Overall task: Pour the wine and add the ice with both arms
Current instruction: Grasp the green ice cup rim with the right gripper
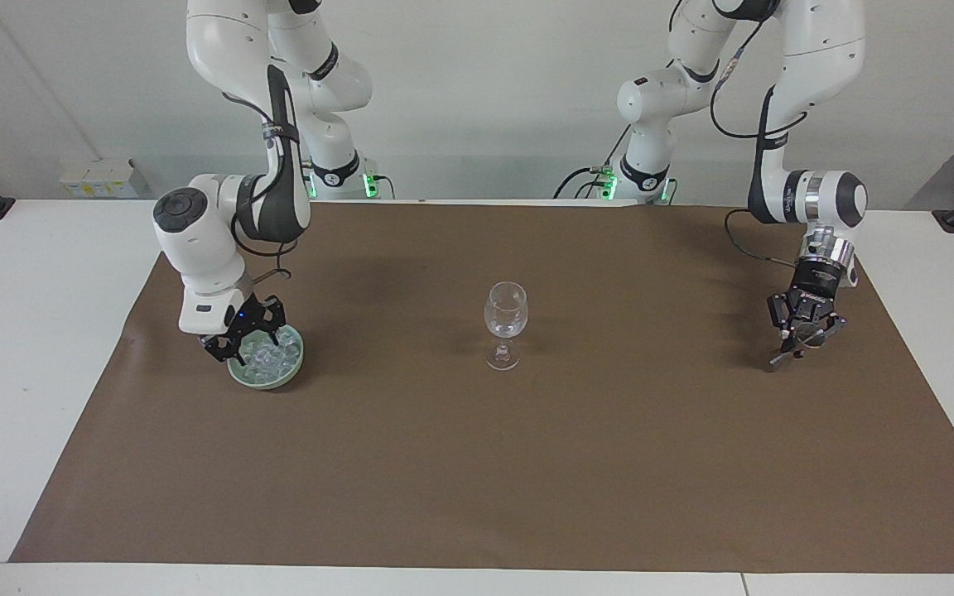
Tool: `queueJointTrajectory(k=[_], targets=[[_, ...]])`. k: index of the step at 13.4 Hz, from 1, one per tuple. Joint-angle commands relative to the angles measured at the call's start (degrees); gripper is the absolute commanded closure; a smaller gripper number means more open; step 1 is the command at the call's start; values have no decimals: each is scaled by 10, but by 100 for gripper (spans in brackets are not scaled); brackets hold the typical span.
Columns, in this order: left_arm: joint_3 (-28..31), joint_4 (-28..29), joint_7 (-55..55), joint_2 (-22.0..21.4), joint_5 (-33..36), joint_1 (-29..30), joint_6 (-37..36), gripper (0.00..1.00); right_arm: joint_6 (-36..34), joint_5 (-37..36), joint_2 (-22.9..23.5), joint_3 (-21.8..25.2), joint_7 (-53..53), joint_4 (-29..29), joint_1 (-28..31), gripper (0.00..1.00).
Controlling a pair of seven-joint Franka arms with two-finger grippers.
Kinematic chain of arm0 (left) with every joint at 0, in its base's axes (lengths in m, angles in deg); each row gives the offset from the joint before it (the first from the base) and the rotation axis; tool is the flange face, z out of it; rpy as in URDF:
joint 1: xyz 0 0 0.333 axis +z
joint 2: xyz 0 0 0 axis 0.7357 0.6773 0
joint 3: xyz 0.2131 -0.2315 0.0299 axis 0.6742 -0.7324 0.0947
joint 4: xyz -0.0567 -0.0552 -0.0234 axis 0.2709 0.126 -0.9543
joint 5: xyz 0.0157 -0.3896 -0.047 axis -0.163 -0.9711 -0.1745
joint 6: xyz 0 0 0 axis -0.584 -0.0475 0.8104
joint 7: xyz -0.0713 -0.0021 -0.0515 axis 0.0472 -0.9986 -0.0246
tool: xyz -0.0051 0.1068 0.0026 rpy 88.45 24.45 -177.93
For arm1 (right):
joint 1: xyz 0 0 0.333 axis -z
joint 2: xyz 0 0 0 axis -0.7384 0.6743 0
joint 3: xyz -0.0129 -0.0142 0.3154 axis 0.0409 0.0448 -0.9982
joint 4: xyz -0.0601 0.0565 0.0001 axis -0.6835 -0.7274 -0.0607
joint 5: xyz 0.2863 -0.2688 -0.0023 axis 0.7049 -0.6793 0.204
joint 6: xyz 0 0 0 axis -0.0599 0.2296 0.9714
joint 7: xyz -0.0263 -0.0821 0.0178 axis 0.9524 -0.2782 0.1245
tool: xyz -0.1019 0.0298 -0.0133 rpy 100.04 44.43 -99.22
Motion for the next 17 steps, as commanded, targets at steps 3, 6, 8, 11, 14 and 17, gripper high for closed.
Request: queueJointTrajectory(k=[3, 6, 8, 11, 14, 17], targets=[[-2, -10, 5, 24, -5, 16, -32, 100, 16, 12, -1, -4, -24, 11, 1, 46], [-2, -14, 4, 27, -6, 16, -32, 100, 16, 13, 0, -4, -37, 11, 1, 48], [-2, -14, 3, 31, -6, 16, -32, 100, 16, 13, 0, -5, -47, 11, -1, 48], [-2, -14, 1, 33, -6, 15, -29, 100, 39, 14, 3, -5, -52, 11, -1, 48], [-2, -14, -1, 34, -9, 13, -27, 100, 41, 14, 3, -5, -51, 11, -1, 48], [-2, -14, -1, 34, -10, 11, -25, 100, 41, 15, 3, -5, -52, 11, -1, 48]])
